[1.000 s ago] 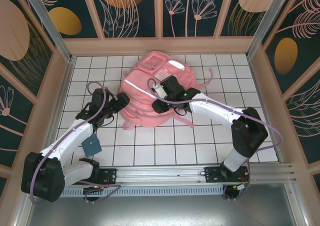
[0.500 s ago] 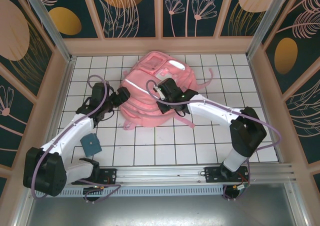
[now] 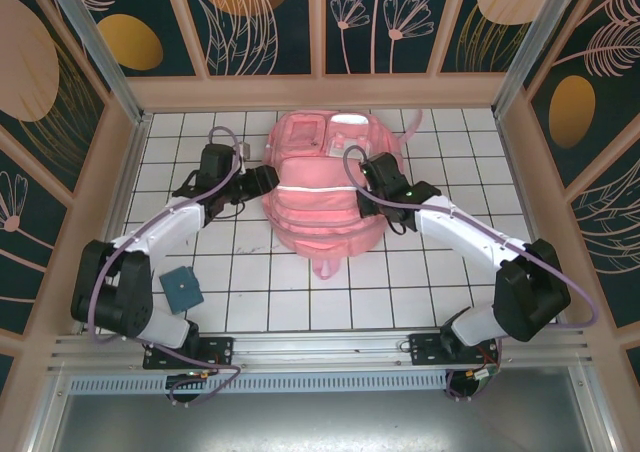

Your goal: Pack books, pencil case, and school supplies into a backpack

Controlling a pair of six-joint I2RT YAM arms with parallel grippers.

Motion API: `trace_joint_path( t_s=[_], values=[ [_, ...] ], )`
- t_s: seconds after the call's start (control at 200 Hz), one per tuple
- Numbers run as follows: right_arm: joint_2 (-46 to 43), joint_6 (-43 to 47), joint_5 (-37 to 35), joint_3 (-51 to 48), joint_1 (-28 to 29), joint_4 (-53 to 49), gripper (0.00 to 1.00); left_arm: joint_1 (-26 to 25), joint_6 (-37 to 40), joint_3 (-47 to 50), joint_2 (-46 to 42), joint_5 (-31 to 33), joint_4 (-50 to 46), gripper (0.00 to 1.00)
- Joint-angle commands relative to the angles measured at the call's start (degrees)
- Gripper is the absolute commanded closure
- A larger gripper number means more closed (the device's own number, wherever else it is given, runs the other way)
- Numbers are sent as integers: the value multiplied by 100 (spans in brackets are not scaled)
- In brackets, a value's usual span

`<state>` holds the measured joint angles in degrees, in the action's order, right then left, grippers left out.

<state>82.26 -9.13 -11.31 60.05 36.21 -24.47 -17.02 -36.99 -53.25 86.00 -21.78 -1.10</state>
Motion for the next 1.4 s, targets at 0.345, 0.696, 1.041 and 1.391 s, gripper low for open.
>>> trace_joint_path(
  t_s=[0.345, 0.696, 1.041, 1.391],
  values=[
    [-218, -328, 124, -173, 52, -531, 100, 7, -210, -482, 948, -1117, 483, 85],
    [-424, -722, 285, -411, 816, -1284, 100, 14, -1772, 535, 314, 322, 1532, 100],
    [-432, -989, 1444, -197, 1368, -347, 100, -150, -2134, 588, 287, 150, 1881, 100],
    [1609, -1935, 949, 1547, 2309, 607, 100, -537, -2902, 1076, 20, -98, 2633, 100]
  ],
)
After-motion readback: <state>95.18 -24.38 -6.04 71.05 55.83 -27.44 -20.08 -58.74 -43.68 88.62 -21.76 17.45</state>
